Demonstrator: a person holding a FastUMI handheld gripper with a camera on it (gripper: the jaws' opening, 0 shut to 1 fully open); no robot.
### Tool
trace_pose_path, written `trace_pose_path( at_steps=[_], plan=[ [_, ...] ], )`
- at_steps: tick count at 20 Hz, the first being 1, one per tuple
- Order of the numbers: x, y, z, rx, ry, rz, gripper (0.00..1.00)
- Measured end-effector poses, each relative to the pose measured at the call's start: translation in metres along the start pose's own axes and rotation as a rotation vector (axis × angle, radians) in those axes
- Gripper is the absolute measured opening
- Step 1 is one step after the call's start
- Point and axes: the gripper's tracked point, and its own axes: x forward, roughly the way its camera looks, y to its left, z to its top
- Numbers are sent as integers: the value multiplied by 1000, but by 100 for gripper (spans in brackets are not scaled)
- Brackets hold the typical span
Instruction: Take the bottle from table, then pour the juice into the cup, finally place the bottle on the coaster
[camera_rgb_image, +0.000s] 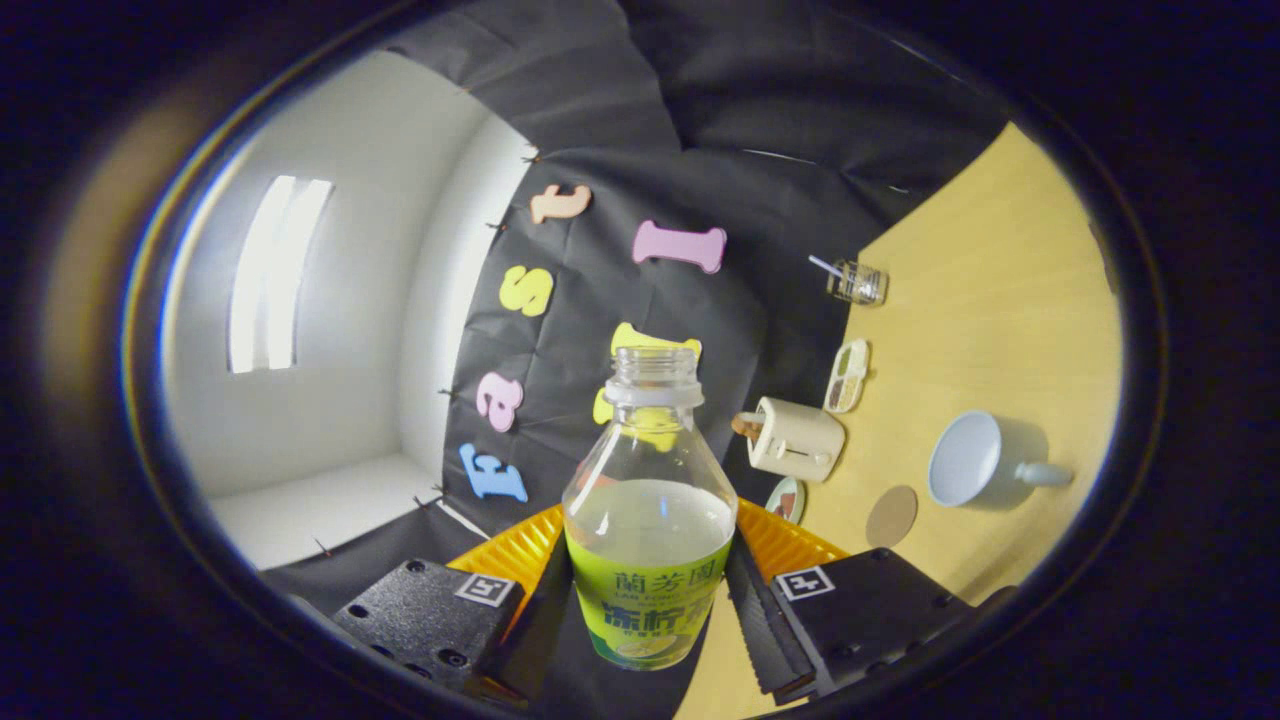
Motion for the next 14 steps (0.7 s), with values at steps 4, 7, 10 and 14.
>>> trace_pose_path(
  at_steps=[4,7,10,14],
  plan=[
    [-1,1,-8,-203,31,-22,80],
    [-7,1,-16,-319,38,-20,80],
    [-8,-10,-34,-466,82,-34,80],
    [-9,-11,-41,-641,82,-41,80]
  ],
)
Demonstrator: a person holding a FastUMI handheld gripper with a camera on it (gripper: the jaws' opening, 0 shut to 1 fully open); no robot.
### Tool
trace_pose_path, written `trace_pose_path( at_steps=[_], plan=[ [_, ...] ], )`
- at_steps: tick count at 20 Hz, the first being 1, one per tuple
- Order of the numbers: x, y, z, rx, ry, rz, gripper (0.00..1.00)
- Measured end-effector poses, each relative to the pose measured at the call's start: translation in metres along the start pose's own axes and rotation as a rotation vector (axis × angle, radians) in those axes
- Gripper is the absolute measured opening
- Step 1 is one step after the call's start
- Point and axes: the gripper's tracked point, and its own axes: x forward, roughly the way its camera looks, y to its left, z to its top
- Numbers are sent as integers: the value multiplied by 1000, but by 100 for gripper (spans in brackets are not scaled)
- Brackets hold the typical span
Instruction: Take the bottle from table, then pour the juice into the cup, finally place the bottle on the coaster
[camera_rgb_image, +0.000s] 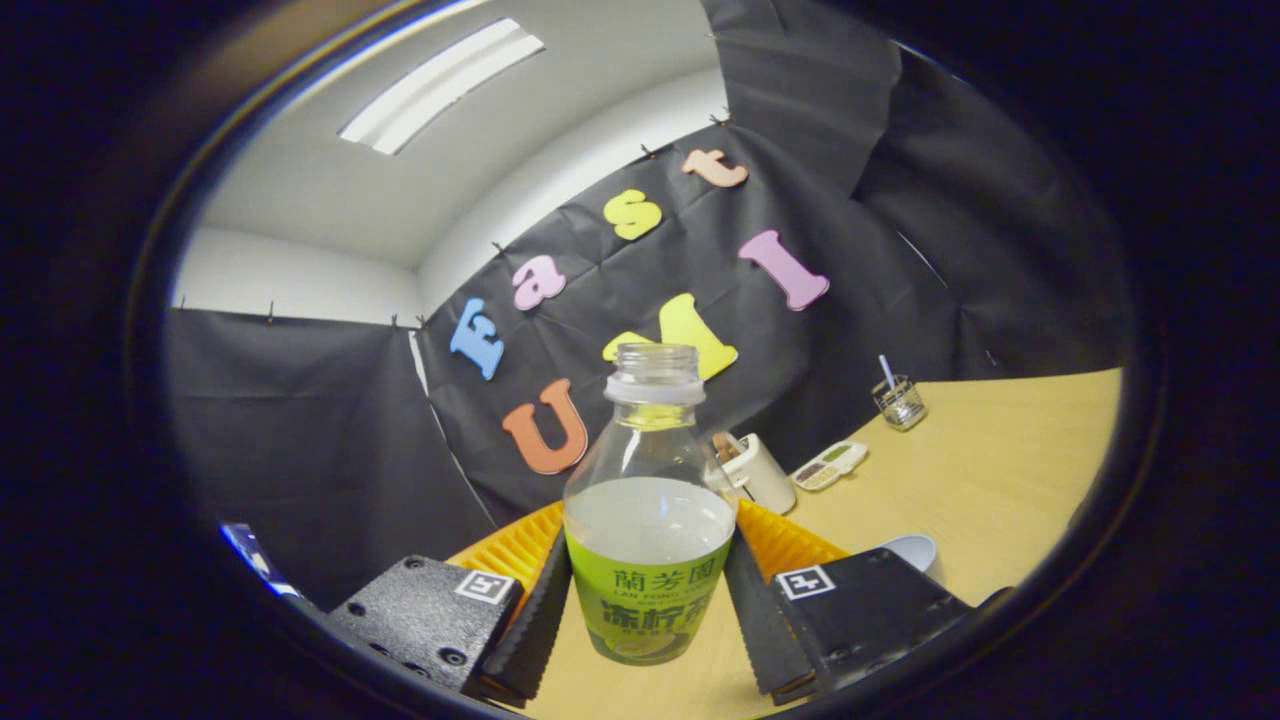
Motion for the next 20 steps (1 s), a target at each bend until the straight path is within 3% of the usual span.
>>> trace_pose_path(
  at_steps=[7,11,20],
  plan=[
    [30,-7,-9,-343,114,-167,81],
    [64,-27,-12,-424,112,-274,81],
    [153,-68,-44,-472,198,-266,81]
  ],
)
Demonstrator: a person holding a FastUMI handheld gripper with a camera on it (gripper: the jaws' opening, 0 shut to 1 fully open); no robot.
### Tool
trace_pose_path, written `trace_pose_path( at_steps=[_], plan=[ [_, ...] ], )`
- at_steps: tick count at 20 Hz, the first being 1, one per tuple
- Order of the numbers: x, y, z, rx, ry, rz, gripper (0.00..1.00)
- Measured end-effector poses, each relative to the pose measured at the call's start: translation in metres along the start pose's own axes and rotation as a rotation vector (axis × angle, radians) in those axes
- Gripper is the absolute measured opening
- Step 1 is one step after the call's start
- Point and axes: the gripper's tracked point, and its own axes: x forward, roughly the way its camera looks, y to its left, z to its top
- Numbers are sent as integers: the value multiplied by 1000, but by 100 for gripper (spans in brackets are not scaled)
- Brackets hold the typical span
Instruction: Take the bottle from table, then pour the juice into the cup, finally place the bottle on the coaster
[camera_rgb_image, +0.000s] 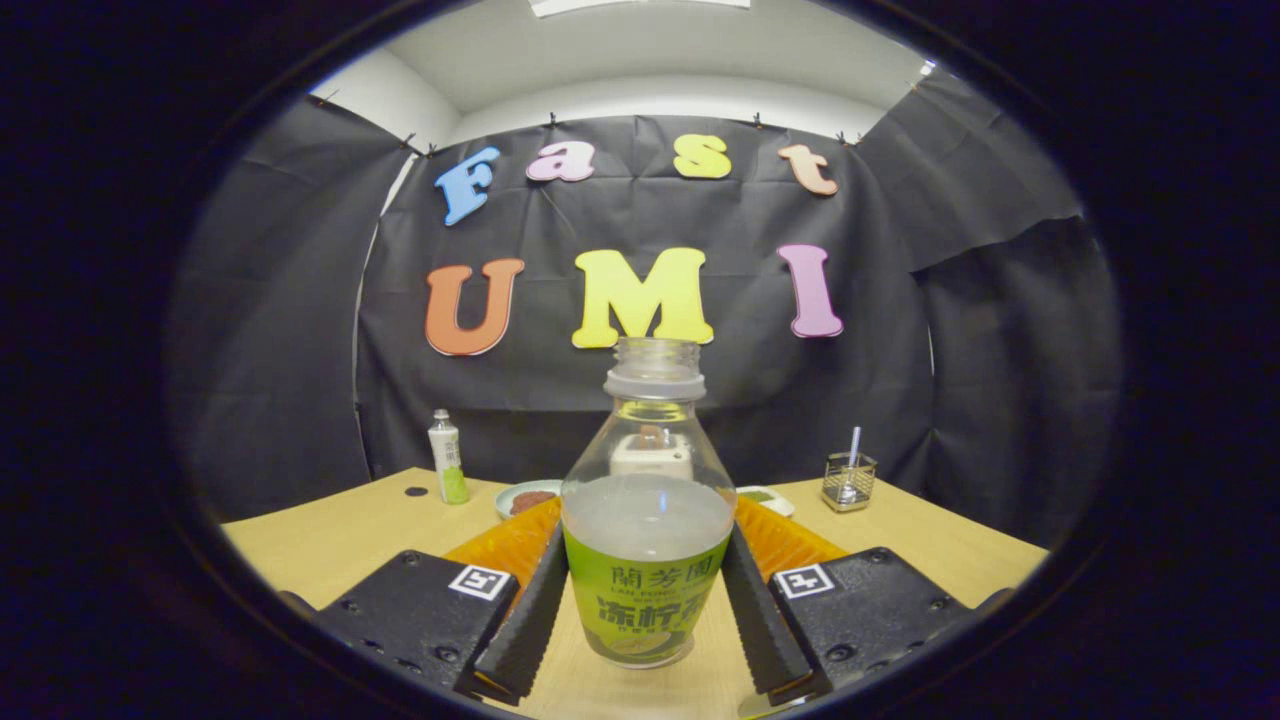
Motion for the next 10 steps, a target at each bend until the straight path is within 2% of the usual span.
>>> trace_pose_path(
  at_steps=[10],
  plan=[
    [50,-4,-44,-3,82,16,82]
  ],
)
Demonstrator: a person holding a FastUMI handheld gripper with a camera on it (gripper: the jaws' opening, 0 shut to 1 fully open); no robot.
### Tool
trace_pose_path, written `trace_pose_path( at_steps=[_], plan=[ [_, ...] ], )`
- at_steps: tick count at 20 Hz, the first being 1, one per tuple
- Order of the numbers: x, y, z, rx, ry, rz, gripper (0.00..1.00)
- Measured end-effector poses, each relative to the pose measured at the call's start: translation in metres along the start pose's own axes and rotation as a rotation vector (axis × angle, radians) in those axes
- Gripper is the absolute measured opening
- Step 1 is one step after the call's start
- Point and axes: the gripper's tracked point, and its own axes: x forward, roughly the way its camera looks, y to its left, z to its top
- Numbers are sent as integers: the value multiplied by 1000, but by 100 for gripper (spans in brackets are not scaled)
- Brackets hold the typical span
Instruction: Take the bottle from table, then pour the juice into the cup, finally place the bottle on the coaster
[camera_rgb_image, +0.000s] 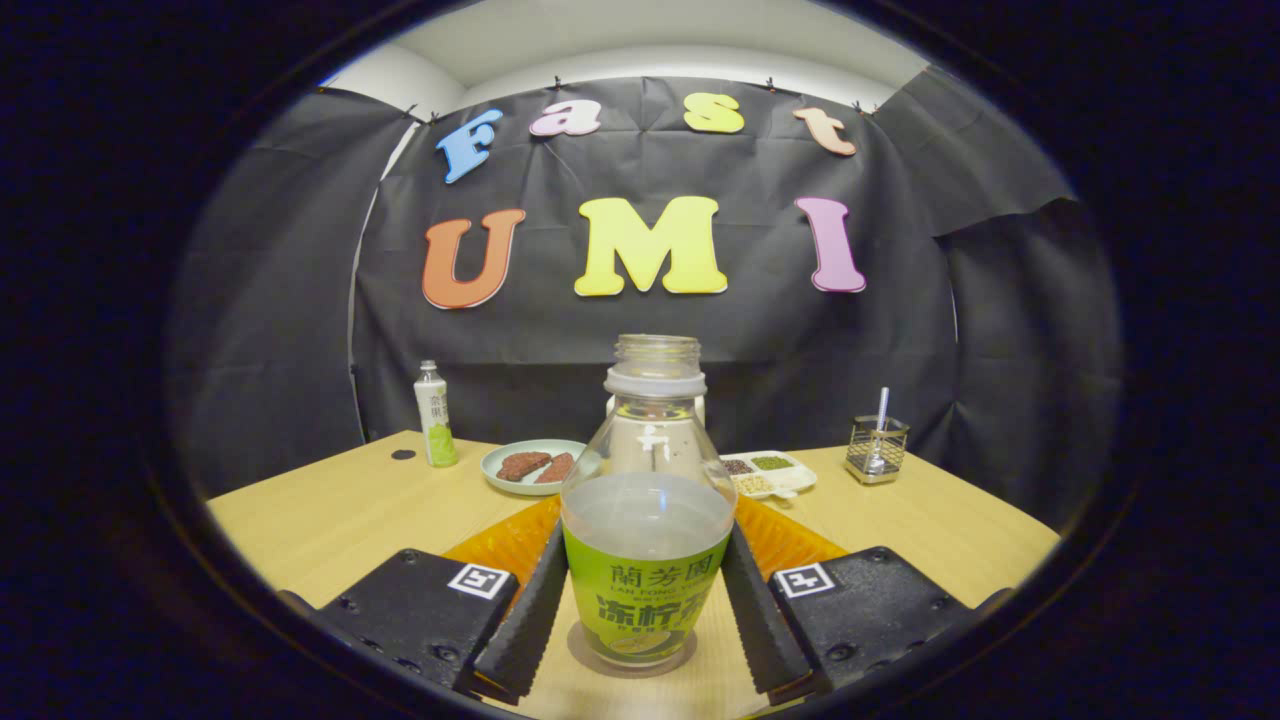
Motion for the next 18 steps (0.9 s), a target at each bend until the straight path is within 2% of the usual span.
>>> trace_pose_path(
  at_steps=[4,11,13,15,18],
  plan=[
    [9,4,-17,-23,40,9,82],
    [18,14,-29,-10,30,45,83],
    [22,10,-46,-20,93,36,84],
    [21,18,-54,-16,110,70,85],
    [21,19,-60,-15,106,82,98]
  ],
)
